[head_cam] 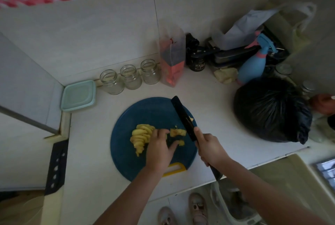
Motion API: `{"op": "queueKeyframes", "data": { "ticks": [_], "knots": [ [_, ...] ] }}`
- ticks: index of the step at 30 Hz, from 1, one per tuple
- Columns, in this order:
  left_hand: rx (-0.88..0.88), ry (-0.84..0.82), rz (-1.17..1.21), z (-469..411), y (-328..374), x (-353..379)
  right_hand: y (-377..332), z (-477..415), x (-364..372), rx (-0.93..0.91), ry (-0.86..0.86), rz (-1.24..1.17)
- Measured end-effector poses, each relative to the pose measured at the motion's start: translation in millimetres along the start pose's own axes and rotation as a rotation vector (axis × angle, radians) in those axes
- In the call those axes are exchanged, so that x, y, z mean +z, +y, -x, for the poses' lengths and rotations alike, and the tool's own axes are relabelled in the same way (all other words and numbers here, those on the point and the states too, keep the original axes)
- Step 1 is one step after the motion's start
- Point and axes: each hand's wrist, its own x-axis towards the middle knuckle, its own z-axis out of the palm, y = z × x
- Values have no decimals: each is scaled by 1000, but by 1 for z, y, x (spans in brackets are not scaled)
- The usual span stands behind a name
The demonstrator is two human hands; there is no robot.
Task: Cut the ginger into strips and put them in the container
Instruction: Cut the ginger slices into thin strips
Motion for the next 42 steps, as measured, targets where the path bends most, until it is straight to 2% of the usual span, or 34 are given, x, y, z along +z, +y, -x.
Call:
{"op": "queueKeyframes", "data": {
  "ticks": [7, 12, 18, 21, 26, 31, 39, 42],
  "knots": [
    [148, 83, -84, 1, 12, 18, -8, -4, 4, 2, -20, -73],
    [323, 33, -139, -1, 2, 19, -5, -6, -3, 24, -3, -90],
    [252, 96, -152, -2, -41, -7, 2, -8, -4, 41, -26, -49],
    [235, 71, -93, -14, -40, -14, 5, -7, -2, 40, -22, -65],
    [385, -181, -116, -40, -16, -10, 7, -7, -3, 41, -28, -52],
    [253, -345, -15, -50, -12, -6, 11, -5, -6, 37, -27, -44],
    [345, -252, -36, -49, -8, -2, 28, -3, -9, -38, -25, 156],
    [328, -210, -6, -47, -1, 2, 31, -4, -11, -70, -20, 230]
  ]
}}
